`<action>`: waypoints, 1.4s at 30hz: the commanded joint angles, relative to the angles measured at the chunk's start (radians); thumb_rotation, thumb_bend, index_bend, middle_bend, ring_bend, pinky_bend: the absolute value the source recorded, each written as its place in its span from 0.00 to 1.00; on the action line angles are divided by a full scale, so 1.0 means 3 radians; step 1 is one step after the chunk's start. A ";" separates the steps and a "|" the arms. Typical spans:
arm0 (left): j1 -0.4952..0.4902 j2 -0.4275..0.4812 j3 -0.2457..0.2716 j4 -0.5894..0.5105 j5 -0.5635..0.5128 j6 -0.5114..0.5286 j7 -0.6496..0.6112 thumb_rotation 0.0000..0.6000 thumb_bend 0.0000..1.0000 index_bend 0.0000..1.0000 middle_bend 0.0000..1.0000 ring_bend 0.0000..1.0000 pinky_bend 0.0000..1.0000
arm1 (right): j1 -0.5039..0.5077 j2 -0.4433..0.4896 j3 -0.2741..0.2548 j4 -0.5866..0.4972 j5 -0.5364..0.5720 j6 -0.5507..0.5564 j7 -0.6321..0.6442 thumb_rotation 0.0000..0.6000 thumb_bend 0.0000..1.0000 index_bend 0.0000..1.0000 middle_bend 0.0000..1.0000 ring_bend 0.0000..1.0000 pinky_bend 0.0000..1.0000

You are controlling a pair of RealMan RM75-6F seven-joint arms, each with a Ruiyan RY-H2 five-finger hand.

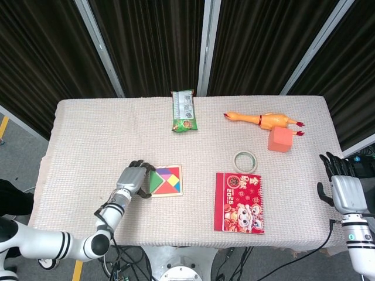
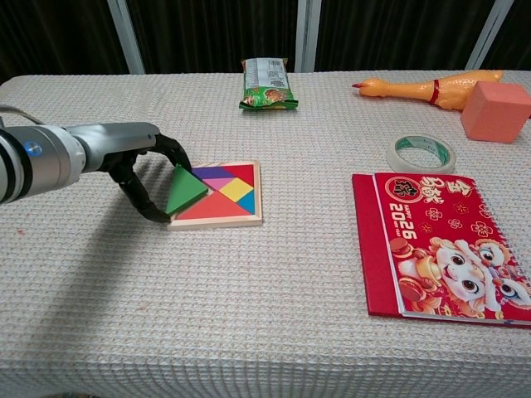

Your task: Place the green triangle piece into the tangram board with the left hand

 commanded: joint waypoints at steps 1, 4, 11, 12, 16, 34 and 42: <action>-0.0002 -0.0012 -0.0015 0.0003 0.0000 0.0006 0.0005 1.00 0.21 0.50 0.16 0.00 0.00 | 0.0002 -0.0002 0.0000 0.0004 0.0000 -0.0003 0.0000 1.00 0.45 0.00 0.00 0.00 0.00; 0.0004 -0.0015 -0.0027 -0.0001 0.0008 0.0013 0.0001 1.00 0.21 0.50 0.16 0.00 0.00 | 0.0001 0.0001 0.0002 0.0010 0.0005 -0.0004 0.0004 1.00 0.45 0.00 0.00 0.00 0.00; 0.0017 -0.0004 -0.0030 -0.0024 0.0015 -0.0015 -0.0002 1.00 0.21 0.41 0.16 0.00 0.00 | 0.0001 -0.0002 0.0000 0.0022 0.0012 -0.0018 0.0010 1.00 0.45 0.00 0.00 0.00 0.00; 0.0018 0.0003 -0.0029 -0.0031 0.0015 -0.0030 -0.0003 1.00 0.21 0.39 0.16 0.00 0.00 | 0.0002 -0.0001 0.0001 0.0022 0.0013 -0.0019 0.0009 1.00 0.45 0.00 0.00 0.00 0.00; 0.0022 0.0017 -0.0040 -0.0048 0.0031 -0.0060 -0.0027 1.00 0.20 0.29 0.16 0.00 0.00 | 0.0003 0.0001 0.0006 0.0023 0.0020 -0.0021 0.0010 1.00 0.45 0.00 0.00 0.00 0.00; 0.0029 0.0067 -0.0032 -0.0059 0.0109 -0.0173 -0.0107 1.00 0.18 0.15 0.14 0.00 0.00 | 0.0001 0.0012 0.0010 0.0008 0.0031 -0.0022 -0.0001 1.00 0.45 0.00 0.00 0.00 0.00; 0.0051 0.0117 -0.0031 -0.0135 0.0167 -0.0149 -0.0154 1.00 0.17 0.11 0.13 0.00 0.00 | -0.0002 0.0007 0.0011 0.0021 0.0031 -0.0021 0.0009 1.00 0.45 0.00 0.00 0.00 0.00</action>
